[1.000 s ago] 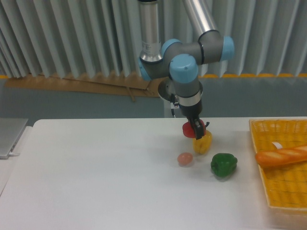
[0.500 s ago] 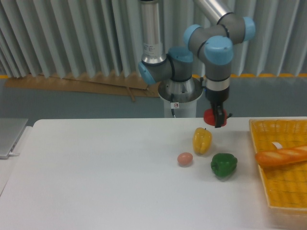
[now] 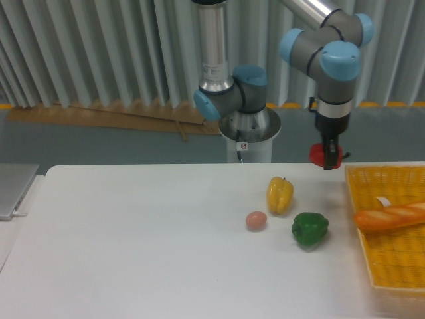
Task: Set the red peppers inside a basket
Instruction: 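Carry the red pepper over the orange basket and lower it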
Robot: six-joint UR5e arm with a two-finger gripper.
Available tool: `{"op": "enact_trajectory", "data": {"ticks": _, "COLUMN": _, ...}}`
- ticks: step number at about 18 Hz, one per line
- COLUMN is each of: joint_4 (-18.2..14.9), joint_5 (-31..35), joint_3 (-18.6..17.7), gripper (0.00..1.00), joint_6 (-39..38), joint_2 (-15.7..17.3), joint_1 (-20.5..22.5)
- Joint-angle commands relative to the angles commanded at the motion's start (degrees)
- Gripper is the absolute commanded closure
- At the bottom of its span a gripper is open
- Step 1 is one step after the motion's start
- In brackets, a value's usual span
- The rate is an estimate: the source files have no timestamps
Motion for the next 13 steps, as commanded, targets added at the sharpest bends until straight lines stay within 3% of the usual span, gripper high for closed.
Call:
{"op": "enact_trajectory", "data": {"ticks": 7, "joint_4": 1.14, "joint_5": -0.35, "joint_3": 4.66, "gripper": 0.5, "joint_6": 1.06, "joint_2": -3.08, "joint_1": 1.94}}
{"op": "enact_trajectory", "data": {"ticks": 13, "joint_4": 5.27, "joint_5": -0.35, "joint_3": 6.07, "gripper": 0.5, "joint_6": 0.88, "joint_2": -5.98, "joint_1": 2.73}}
